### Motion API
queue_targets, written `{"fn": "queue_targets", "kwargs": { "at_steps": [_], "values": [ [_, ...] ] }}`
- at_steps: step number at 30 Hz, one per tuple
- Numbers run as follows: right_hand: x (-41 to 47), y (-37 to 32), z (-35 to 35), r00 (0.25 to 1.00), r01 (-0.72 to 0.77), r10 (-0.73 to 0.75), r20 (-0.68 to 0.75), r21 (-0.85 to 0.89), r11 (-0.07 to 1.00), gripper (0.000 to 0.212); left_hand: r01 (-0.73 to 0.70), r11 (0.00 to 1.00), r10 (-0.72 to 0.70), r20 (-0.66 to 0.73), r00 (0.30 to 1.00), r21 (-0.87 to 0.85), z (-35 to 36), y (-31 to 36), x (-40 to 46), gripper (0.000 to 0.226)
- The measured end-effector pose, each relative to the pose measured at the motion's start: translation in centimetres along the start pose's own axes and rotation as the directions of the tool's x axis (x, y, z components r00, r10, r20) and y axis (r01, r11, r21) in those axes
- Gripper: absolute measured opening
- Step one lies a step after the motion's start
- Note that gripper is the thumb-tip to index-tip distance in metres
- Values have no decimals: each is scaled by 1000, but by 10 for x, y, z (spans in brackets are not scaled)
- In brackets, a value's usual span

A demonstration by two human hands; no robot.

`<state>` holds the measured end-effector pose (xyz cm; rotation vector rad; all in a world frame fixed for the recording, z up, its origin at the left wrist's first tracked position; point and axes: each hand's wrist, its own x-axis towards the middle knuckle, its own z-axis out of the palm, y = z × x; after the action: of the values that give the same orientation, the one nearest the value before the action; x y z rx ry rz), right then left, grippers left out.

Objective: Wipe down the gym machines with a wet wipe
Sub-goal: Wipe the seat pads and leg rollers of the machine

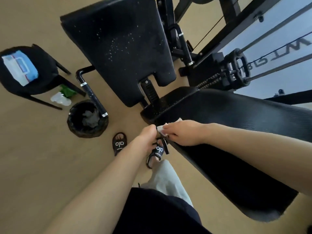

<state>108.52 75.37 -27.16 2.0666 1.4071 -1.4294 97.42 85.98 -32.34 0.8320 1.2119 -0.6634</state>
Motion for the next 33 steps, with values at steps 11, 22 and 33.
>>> {"fn": "queue_targets", "kwargs": {
  "at_steps": [11, 22, 33],
  "values": [
    [106, 54, -17, 998, -34, 43, 50, -176, 984, 51, 71, 923, -92, -37, 995, -379, 48, 5, 71, 69],
    [79, 189, -58, 855, -513, 518, 15, -125, 849, 58, 68, 959, -129, -211, 969, -277, 57, 4, 78, 91],
    [85, 159, -38, 933, -348, 356, 61, -106, 931, 55, 97, 931, -168, -177, 970, -352, 55, 11, 73, 75]
  ]
}}
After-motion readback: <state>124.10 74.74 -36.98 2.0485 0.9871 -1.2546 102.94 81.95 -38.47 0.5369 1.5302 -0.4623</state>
